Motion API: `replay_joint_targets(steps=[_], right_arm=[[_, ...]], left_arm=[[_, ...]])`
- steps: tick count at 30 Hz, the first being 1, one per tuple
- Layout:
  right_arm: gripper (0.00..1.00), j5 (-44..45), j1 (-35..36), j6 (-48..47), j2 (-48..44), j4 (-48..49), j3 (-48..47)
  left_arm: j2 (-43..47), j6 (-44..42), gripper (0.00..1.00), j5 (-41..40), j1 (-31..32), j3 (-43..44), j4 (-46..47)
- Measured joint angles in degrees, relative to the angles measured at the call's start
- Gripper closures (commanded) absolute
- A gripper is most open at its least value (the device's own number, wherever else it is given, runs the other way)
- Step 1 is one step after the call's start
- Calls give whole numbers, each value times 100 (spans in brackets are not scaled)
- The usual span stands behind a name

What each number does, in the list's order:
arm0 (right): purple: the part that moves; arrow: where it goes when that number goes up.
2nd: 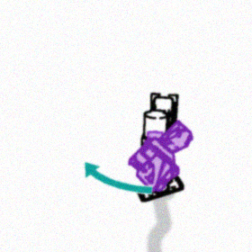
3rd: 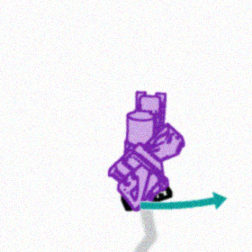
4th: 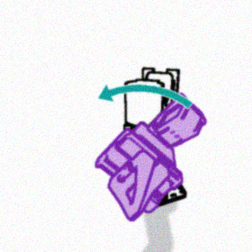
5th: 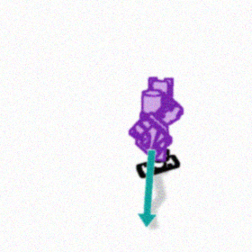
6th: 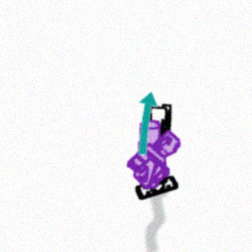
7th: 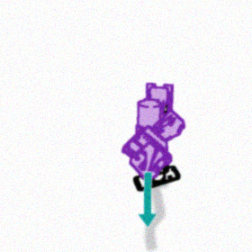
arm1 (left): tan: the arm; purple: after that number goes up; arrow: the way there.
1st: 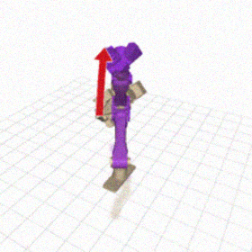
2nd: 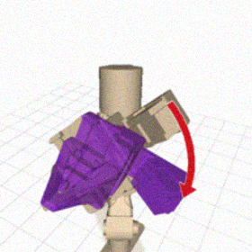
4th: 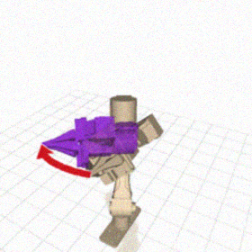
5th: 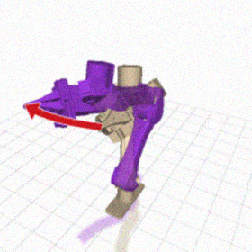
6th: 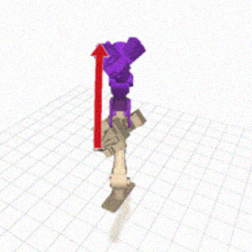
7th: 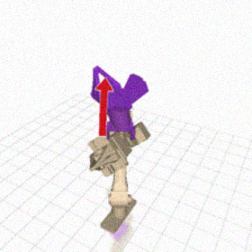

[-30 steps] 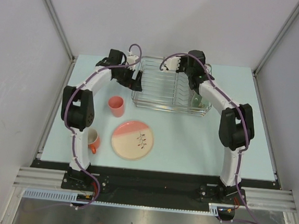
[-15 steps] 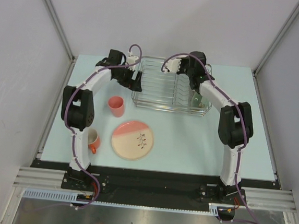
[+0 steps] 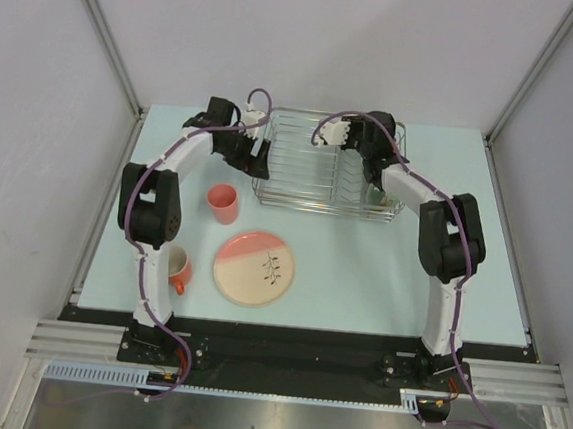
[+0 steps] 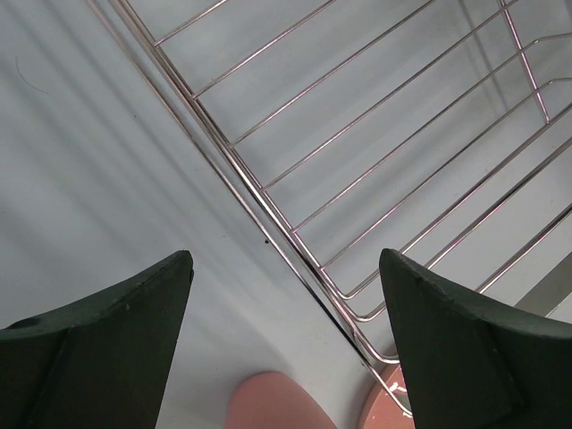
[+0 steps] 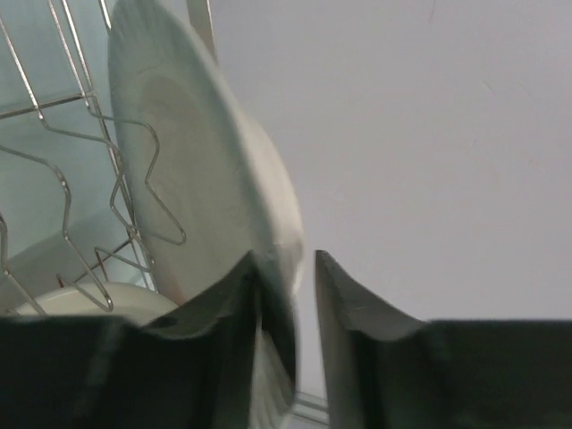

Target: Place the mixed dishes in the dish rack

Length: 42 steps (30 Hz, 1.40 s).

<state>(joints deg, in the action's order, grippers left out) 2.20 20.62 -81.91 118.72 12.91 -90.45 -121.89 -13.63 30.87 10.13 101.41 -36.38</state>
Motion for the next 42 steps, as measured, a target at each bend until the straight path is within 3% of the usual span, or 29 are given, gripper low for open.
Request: replay_joint_targets(steps=[1,3,4,5,16,30,42], right_arm=[[44,26,-2,33,0,87,39],[32,61,-7,122,0,227,129],[12,81,-7,170,0,302,168],[0,105,-7,238,0,363,188],[0,857,243,813,-232,715,380],[0,1624,1123,1587,-2240,-376,623],[0,1921,946,2671,-2476,-1447,623]], left_arm=[[0,-4,9,0,-7,0,-2],[0,-15,9,0,-26,0,-15],[0,-24,8,0,-37,0,-26],[0,-37,8,0,-44,0,-31],[55,-46,6,92,-55,-7,-155],[1062,-151,4,273,-52,-302,-293],[1187,-144,4,315,-52,-553,-328]])
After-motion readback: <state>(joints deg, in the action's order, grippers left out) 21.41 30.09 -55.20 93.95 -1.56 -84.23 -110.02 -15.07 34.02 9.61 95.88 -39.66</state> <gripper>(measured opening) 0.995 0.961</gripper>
